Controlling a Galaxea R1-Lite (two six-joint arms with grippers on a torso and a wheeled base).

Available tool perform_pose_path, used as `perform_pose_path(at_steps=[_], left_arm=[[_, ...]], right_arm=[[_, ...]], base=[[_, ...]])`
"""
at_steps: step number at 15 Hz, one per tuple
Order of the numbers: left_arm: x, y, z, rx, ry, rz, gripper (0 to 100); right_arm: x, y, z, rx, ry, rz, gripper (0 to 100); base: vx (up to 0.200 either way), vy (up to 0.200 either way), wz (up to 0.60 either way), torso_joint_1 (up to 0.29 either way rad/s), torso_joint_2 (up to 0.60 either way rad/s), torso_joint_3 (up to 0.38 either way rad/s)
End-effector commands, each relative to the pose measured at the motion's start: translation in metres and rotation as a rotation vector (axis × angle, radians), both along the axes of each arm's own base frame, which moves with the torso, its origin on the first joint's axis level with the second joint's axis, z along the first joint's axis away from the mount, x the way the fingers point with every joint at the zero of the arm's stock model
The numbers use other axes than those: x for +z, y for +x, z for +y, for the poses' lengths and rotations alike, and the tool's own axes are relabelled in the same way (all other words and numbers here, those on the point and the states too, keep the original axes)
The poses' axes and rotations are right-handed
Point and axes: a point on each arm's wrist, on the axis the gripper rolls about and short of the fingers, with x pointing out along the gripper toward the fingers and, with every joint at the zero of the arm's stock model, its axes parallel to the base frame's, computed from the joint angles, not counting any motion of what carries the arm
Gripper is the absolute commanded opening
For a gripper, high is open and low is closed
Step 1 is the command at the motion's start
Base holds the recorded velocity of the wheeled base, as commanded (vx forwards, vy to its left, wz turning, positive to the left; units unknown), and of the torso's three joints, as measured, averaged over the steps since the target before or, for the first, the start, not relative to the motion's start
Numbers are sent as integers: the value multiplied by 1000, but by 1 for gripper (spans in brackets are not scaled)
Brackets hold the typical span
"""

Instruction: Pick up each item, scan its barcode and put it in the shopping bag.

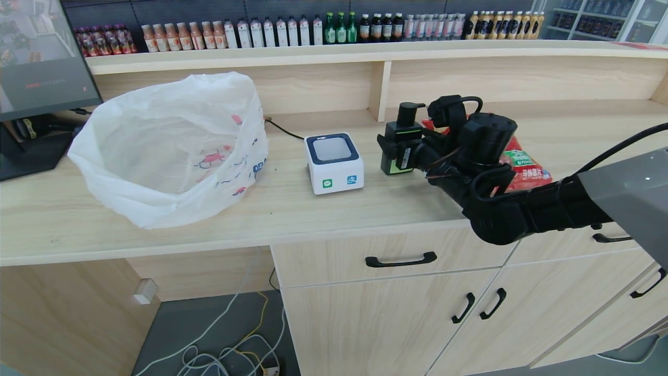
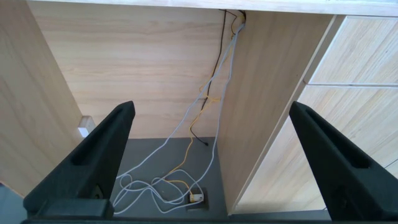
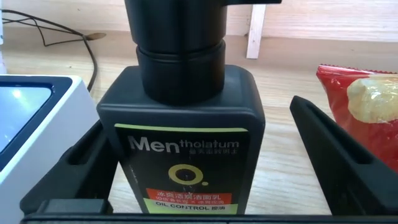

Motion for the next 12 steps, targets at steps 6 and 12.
perform_pose_path(at_steps=[6, 12], left_arm=[[0, 0, 0, -1, 0, 0, 100], [0, 0, 0, 0, 0, 0, 100]], right_arm=[[3, -2, 0, 3, 9, -17, 0], [8, -5, 2, 11, 39, -57, 0]], base=[[0, 0, 0, 0, 0, 0], [0, 0, 0, 0, 0, 0]])
